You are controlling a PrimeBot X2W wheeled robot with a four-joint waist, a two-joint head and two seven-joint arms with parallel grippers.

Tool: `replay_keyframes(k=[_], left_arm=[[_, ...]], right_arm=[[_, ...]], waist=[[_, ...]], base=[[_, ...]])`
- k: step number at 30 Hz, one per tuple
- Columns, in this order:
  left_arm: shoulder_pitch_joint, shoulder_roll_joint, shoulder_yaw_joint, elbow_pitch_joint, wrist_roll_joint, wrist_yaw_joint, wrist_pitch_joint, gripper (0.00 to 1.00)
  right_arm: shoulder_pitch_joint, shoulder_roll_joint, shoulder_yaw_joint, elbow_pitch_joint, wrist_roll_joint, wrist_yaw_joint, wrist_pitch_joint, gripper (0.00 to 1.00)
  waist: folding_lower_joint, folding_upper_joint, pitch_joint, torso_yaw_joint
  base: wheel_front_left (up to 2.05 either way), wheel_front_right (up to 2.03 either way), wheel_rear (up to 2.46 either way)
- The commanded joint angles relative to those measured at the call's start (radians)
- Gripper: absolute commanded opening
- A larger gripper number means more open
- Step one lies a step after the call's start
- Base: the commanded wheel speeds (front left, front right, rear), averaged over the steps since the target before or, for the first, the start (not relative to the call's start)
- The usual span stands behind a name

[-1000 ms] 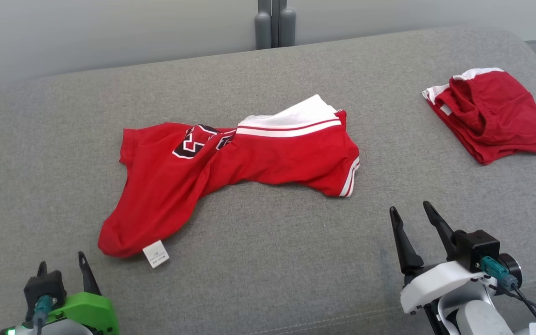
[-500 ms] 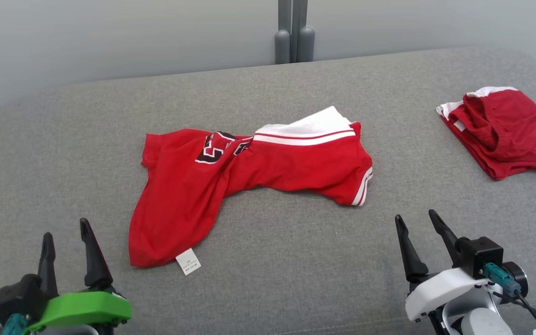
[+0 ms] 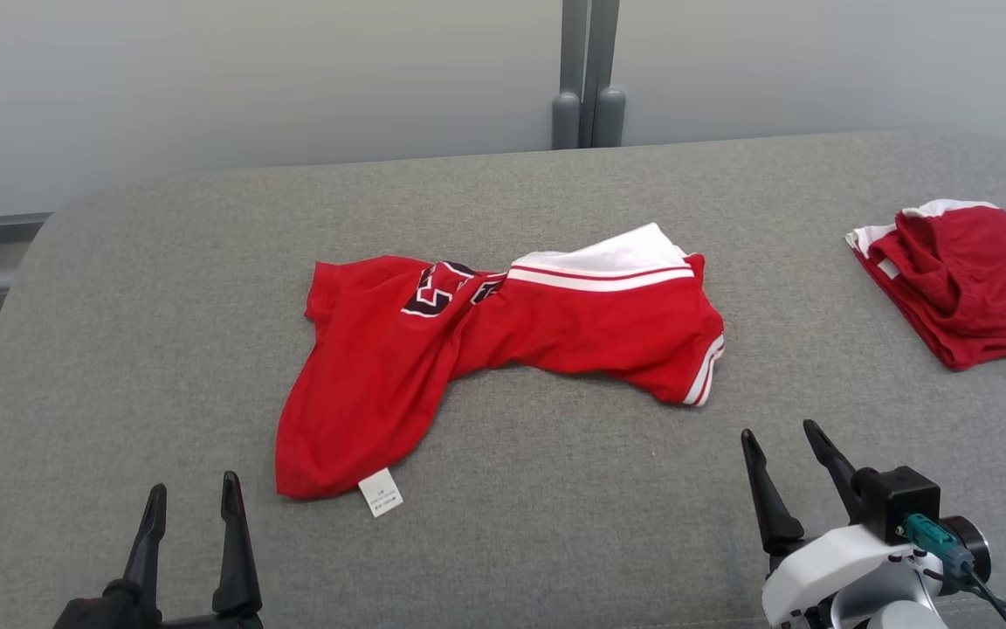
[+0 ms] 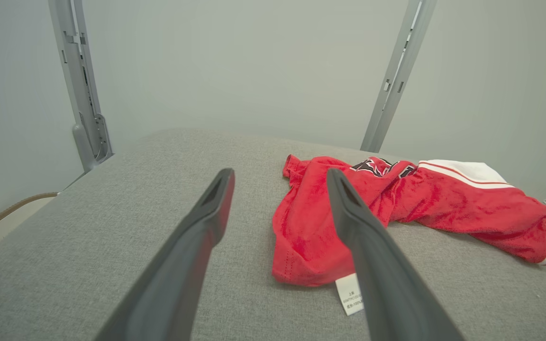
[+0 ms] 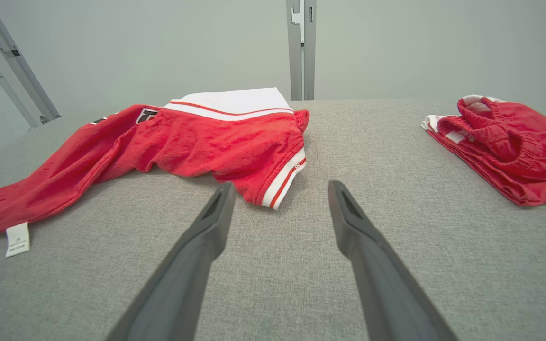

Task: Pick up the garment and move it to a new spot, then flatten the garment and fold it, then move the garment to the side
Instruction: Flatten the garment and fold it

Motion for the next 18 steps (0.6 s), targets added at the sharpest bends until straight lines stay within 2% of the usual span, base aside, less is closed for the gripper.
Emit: replay_keyframes(k=[1, 12, 18], left_arm=[[0.018, 0.000, 0.006, 0.001, 0.015, -0.009, 0.000, 1.00], [0.002, -0.005, 0.002, 0.019, 0.069, -0.025, 0.000, 1.00], [-0.031, -0.005, -0.019, 0.019, 0.076, -0.030, 0.000, 1.00]], right_arm=[[0.012, -0.002, -0.002, 0.000, 0.000, -0.001, 0.001, 1.00], [-0.044, -0.002, -0.019, -0.016, -0.027, -0.001, 0.040, 1.00], [-0.198, -0.009, -0.017, 0.024, -0.057, -0.002, 0.222, 1.00]], waist=[[0.0000, -0.0001, -0.004, 0.010], [0.0000, -0.0001, 0.015, 0.051], [0.0000, -0.0001, 0.060, 0.069]], base=[[0.00, 0.00, 0.00], [0.00, 0.00, 0.00], [0.00, 0.00, 0.00]])
